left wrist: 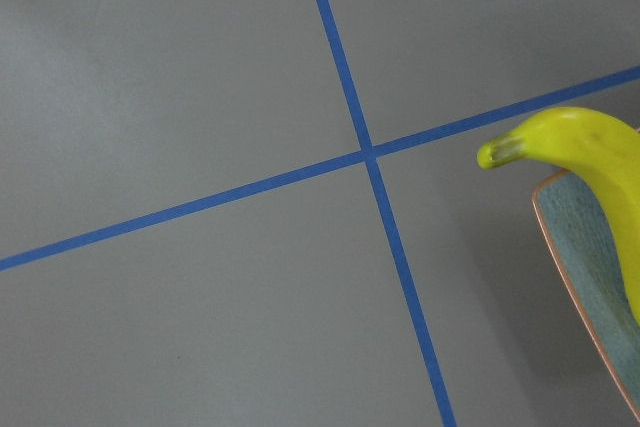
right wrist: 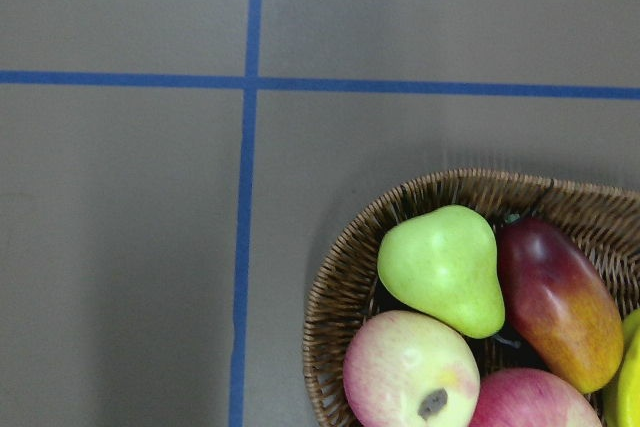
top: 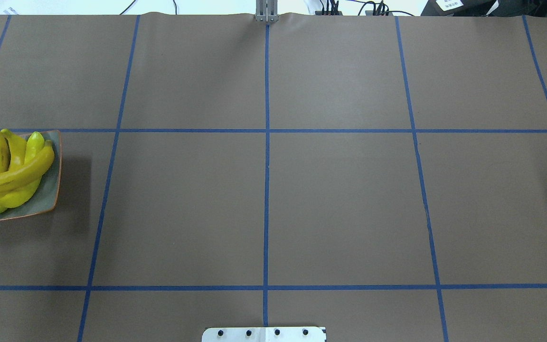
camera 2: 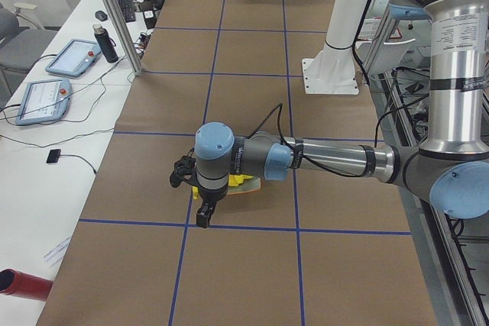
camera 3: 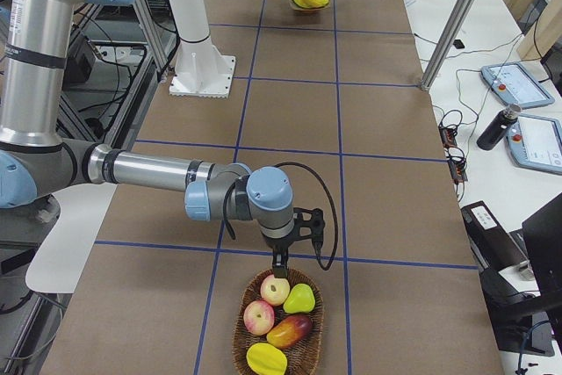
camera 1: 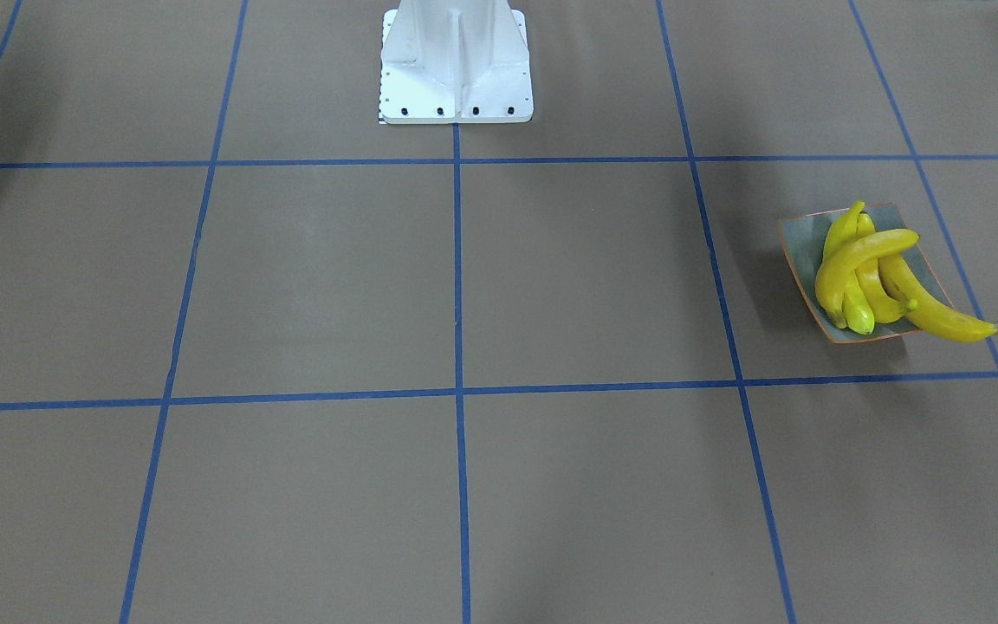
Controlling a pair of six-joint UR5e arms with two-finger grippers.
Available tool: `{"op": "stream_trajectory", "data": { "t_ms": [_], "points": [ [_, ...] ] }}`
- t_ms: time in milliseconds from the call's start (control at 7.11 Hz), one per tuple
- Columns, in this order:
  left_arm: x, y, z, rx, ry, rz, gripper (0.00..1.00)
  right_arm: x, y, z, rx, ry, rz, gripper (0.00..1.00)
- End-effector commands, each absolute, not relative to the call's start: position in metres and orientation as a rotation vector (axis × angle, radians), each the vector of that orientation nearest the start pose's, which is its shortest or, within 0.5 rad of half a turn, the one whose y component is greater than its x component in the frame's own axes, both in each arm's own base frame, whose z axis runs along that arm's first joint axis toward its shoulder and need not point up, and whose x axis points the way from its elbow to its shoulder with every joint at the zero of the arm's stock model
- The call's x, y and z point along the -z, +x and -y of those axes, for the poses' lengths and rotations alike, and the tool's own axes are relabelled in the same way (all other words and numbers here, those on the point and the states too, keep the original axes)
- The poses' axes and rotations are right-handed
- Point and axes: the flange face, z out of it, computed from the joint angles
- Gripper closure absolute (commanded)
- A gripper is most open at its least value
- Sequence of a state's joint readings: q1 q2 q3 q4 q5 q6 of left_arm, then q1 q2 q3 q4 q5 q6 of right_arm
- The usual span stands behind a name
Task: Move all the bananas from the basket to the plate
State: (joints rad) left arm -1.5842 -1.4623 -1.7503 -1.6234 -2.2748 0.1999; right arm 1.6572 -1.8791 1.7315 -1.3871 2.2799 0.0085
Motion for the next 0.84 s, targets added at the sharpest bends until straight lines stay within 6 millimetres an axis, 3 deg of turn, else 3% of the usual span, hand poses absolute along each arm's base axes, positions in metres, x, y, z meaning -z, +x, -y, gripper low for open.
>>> {"op": "stream_trajectory", "data": {
  "t_ms": [0,141,422,703],
  "points": [
    [-0.625,-0.074,0.446,-0.22,0.182,-0.692,0.0,-0.715,0.114,0.323,-0.084,0.057,0.693,0.0],
    [-0.629,-0.074,0.444,-0.217,0.175,-0.693,0.0,-0.715,0.117,0.32,-0.092,0.056,0.693,0.0],
    [-0.631,-0.074,0.442,-0.216,0.171,-0.694,0.0,-0.697,0.118,0.332,-0.106,0.058,0.697,0.0],
    [-0.633,-0.074,0.44,-0.214,0.165,-0.694,0.0,-0.627,0.119,0.351,-0.122,-0.01,0.688,0.0]
  ]
}}
